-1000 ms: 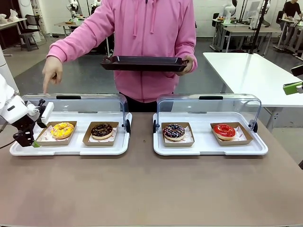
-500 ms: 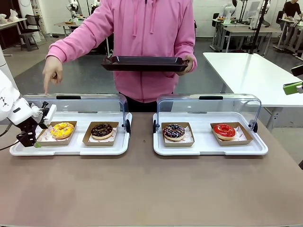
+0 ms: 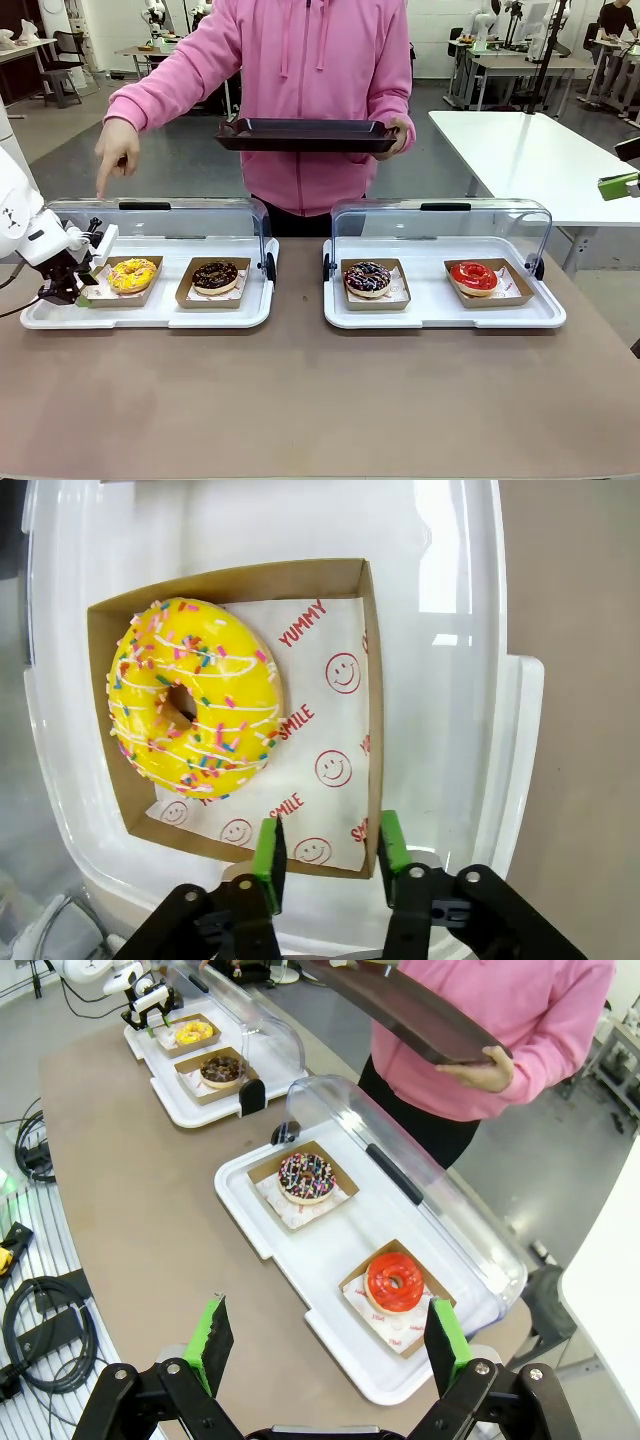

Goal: Provide the desired donut to the person.
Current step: Pick up and lift the Paper togo box containing the Donut pointed at by the person.

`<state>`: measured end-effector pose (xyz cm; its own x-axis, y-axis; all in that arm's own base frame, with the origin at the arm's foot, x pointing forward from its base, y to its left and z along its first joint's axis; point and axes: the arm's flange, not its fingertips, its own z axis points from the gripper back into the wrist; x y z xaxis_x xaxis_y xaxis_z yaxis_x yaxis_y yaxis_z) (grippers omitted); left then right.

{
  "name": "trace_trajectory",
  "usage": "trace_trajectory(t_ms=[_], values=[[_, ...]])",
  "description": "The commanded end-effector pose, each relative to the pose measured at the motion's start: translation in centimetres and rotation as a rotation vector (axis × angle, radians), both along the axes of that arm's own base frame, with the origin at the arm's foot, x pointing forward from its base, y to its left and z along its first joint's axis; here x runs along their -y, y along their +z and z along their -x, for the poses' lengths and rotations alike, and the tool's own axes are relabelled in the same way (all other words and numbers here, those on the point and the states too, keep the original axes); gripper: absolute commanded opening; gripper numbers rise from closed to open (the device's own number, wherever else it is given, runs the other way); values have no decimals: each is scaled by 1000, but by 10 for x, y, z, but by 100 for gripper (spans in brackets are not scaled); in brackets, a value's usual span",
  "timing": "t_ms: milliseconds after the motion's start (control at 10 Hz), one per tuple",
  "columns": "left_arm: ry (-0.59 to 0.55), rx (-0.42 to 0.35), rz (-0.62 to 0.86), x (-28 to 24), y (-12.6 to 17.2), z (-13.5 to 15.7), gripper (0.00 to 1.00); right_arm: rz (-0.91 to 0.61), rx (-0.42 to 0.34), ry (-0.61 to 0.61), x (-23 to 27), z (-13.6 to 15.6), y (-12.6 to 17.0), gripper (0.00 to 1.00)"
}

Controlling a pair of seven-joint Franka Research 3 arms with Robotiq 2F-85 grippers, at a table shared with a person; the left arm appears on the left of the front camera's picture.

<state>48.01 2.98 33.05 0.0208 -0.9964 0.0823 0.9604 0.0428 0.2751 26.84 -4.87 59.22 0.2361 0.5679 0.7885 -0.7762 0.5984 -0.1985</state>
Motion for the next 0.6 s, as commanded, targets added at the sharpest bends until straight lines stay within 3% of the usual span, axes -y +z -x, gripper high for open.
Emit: trace_trajectory(t_ms=[0, 100, 500], values=[[-1, -18, -7, 0, -1, -5, 9, 7, -5, 7, 0, 0, -1, 100], [-3, -34, -7, 2, -3, -5, 0, 7, -5, 7, 0, 0, -1, 100], [-32, -41, -9, 7, 8, 13, 0, 7, -5, 7, 0, 0, -1, 100]])
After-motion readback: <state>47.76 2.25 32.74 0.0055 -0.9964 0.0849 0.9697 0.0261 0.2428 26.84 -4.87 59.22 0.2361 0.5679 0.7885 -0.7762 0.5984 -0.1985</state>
